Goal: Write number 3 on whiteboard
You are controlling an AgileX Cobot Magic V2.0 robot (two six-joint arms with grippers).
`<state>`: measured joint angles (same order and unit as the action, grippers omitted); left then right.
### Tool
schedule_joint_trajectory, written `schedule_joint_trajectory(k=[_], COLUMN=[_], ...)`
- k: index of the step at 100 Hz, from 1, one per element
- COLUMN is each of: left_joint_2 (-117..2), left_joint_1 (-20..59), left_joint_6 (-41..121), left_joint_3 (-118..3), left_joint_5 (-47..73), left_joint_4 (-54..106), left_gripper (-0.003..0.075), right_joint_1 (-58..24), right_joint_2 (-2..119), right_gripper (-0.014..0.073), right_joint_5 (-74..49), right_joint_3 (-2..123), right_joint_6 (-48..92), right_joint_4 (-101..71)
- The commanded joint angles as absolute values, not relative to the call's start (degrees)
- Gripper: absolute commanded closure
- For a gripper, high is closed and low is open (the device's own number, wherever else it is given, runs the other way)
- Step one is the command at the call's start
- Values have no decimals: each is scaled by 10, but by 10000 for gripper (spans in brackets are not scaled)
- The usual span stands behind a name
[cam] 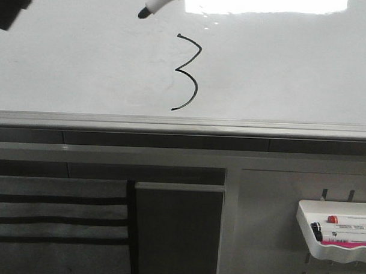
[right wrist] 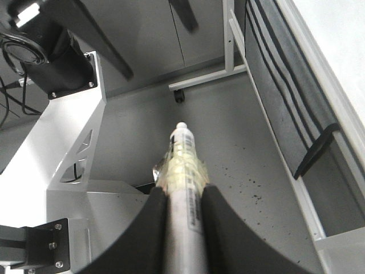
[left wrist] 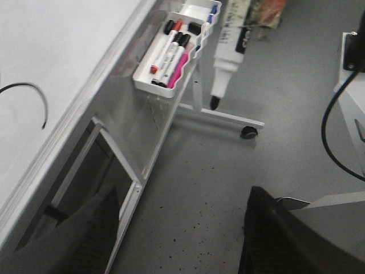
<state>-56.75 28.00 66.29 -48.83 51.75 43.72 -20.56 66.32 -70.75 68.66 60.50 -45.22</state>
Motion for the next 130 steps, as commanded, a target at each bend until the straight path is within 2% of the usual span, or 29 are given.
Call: schedule_joint_trajectory(k=[1, 32, 50, 83, 90, 99, 110, 130], left_joint_2=[-592, -709, -747, -747, -747, -747, -747, -747], left_joint_1=[326, 407, 409, 409, 409, 409, 409, 409], left_joint_6=[672, 673, 673, 673, 673, 673, 673, 673], left_joint_3=[-525, -607, -640, -648, -648, -648, -648, -648], left_joint_5=[482, 469, 477, 488, 488, 485, 484, 484], left_joint_4=[472, 472, 480, 480, 480, 480, 480, 480], left_gripper=[281, 281, 281, 288, 344, 463, 570, 673], right_joint_1=[-206, -206, -206, -206, -206, -206, -206, -206], right_joint_2=[648, 648, 648, 648, 648, 648, 648, 648], right_gripper=[594, 594, 594, 594, 594, 594, 594, 594], right_joint_5=[-726, -724, -720, -695, -685, -679, -679, -684], right_joint_3=[699, 699, 699, 699, 699, 699, 699, 699], right_joint_6=[654, 756, 760, 760, 759, 759, 759, 757], right_joint_4=[-486, -486, -481, -463, -463, -463, -463, -474])
